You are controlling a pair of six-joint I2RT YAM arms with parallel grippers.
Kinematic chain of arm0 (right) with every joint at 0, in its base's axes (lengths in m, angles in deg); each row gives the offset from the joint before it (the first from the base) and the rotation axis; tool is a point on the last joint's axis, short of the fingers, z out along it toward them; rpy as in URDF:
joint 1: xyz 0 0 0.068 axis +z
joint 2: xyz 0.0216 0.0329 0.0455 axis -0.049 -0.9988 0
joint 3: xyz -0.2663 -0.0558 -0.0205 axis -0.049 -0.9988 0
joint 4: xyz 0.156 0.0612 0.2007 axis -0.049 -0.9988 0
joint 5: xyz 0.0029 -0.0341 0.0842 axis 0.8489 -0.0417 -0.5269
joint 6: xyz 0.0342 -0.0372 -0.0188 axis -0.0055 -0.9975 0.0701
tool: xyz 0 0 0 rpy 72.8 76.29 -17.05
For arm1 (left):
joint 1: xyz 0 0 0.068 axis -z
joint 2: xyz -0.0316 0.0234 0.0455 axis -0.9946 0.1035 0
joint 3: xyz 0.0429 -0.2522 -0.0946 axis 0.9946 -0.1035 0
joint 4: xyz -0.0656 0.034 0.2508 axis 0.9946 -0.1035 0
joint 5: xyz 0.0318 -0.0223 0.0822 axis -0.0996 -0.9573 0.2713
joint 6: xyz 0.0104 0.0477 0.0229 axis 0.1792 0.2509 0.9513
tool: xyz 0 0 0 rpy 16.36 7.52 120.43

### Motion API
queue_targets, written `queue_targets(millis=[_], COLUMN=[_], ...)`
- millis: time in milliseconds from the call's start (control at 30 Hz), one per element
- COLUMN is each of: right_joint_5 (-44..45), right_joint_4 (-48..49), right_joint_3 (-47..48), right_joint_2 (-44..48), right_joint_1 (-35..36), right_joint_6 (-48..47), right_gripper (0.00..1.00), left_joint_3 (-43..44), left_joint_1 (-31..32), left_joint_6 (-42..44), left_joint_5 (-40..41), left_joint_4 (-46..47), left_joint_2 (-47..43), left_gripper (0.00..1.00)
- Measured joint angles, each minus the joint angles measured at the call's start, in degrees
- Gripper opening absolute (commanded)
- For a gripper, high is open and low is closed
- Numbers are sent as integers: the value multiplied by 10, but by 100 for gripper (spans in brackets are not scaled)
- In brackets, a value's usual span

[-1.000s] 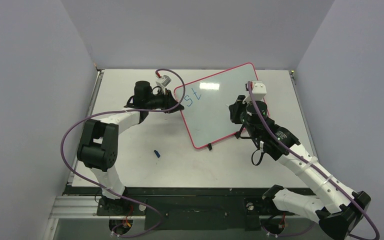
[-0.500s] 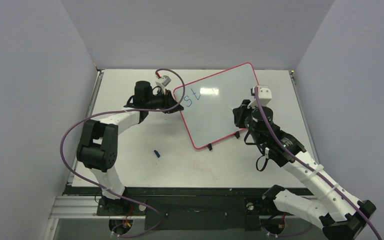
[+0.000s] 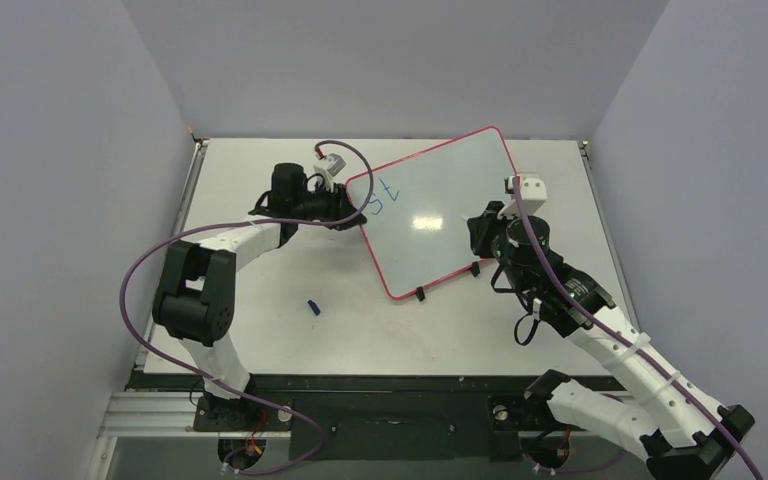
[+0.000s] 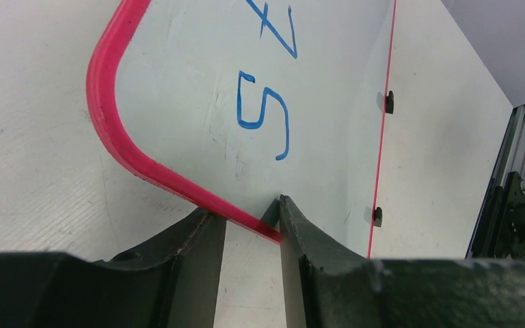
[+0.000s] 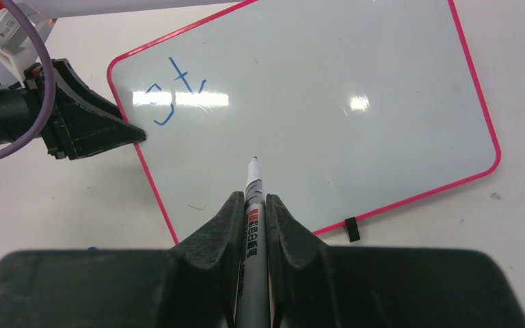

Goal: Write a sentence on the whiteboard

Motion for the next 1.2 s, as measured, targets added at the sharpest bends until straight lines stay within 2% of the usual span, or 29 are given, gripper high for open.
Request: queue_targets(millis=[200,667,967,1200], right_joint_5=[0,0,0,0], right_joint_4=[0,0,0,0], right_joint_3=[-5,-6,-6,-6], right_joint_2=[0,0,0,0], right_joint_1=[-1,-1,-1,-1], right_joint_6=[0,0,0,0], right_gripper=[0,0,0,0], left_joint_3=[0,0,6,31], left_joint_1=[1,2,-2,-30], left_joint_6=[10,16,13,5], left_joint_5=[9,30,42,49], left_joint_4=[-7,-33,-57,-85], left_joint_2=[0,0,-9,-43], left_gripper=[34,52,54,55])
